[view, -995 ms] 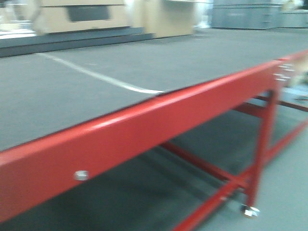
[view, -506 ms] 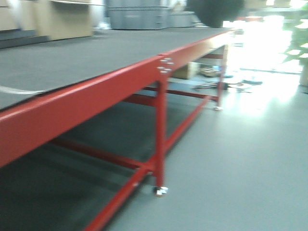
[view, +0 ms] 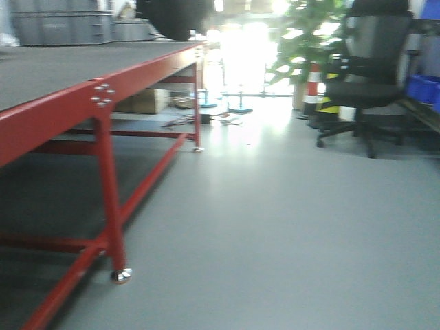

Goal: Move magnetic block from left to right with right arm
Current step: 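Turn the base away from the table, carrying the cube, then drive the base toward the chair and blue bins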

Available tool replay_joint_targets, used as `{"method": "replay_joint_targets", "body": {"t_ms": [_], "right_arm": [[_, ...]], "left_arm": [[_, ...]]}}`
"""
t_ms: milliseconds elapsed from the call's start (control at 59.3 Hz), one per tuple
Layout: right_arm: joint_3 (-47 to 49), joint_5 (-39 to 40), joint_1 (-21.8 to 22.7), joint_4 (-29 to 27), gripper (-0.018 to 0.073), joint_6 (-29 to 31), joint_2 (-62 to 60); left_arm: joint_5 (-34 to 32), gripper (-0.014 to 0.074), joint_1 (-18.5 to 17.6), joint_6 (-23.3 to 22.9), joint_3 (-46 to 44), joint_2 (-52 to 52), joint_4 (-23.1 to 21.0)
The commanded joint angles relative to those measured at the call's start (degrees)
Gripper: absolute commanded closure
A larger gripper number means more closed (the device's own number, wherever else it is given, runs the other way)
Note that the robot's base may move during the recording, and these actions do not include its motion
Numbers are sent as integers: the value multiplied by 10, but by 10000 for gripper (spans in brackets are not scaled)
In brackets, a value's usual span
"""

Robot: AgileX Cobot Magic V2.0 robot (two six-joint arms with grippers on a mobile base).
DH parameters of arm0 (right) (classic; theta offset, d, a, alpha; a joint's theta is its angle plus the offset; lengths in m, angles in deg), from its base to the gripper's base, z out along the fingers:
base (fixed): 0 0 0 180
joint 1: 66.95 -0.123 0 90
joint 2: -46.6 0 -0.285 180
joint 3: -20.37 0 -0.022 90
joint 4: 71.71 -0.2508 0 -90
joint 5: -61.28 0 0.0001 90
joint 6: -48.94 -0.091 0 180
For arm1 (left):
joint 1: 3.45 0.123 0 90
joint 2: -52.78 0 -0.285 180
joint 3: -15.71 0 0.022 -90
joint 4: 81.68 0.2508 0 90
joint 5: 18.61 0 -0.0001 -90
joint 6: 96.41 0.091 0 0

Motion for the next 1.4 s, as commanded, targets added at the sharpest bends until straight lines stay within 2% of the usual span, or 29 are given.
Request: {"method": "replay_joint_targets", "body": {"t_ms": [0, 1383], "right_arm": [[15, 54, 2, 8, 343, 4, 10], [15, 54, 2, 8, 343, 4, 11]], "left_arm": [[-52, 713, -4, -4, 6, 8, 0], [-52, 713, -4, -4, 6, 8, 0]]}}
